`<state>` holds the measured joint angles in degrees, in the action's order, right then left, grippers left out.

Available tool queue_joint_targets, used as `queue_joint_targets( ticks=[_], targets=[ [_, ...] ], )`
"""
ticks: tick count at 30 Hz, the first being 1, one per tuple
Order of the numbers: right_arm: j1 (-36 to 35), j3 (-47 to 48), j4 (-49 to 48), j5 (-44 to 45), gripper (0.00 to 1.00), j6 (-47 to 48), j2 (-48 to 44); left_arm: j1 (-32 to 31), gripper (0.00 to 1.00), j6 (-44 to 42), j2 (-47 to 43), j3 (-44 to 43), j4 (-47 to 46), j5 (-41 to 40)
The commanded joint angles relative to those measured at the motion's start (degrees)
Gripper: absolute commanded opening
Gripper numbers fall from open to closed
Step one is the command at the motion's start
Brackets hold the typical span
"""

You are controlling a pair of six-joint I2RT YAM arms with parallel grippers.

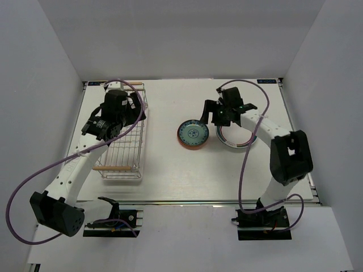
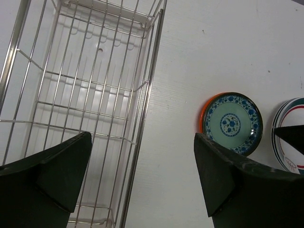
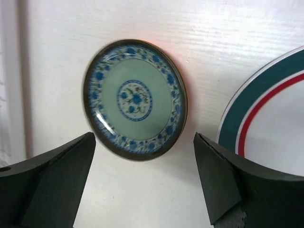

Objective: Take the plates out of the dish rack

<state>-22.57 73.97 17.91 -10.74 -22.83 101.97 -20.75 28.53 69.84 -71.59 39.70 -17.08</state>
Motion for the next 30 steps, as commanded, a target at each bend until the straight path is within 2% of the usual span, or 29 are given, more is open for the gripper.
queue_joint_targets(
  ticks=[1, 4, 8, 11, 14, 19, 26, 30],
  targets=[
    [0.0, -1.9, -1.0, 2.7, 0.89, 3.1, -9.3, -0.2, 0.98, 0.4, -2.6, -1.2, 2.0, -1.9],
    [-0.1, -5.1, 0.8, 10.5, 0.89, 4.3, -18.8, -0.2, 0.98, 1.2, -3.9, -2.0, 4.4, -4.2],
    [0.1, -9.3, 5.2, 30.8, 0.89, 4.8, -29.2, -0.2, 0.98, 2.9, -6.6, -1.8, 7.7, -9.1],
    [0.1, -13.0, 7.7, 41.5, 0.89, 4.8, -36.7, -0.2, 0.98, 2.5, -8.1, -2.4, 11.1, -11.7],
    [-0.2, -19.3, 5.0, 44.9, 0.89, 8.0, -43.9, -0.2, 0.98, 2.1, -10.1, -1.7, 13.4, -14.5],
    [-0.1, -23.5, 4.7, 47.5, 0.89, 6.7, -51.3, -0.2, 0.98, 0.6, -16.3, 4.4, 10.2, -17.9],
    [0.0, -26.0, 3.1, 49.9, 0.89, 5.1, -55.7, 0.6, 0.98, -1.4, -24.7, 9.9, 3.1, -13.9],
    [-0.1, -26.7, 3.0, 50.9, 0.89, 4.6, -56.3, 0.6, 0.98, -1.2, -26.9, 10.9, 2.8, -14.3]
  ],
)
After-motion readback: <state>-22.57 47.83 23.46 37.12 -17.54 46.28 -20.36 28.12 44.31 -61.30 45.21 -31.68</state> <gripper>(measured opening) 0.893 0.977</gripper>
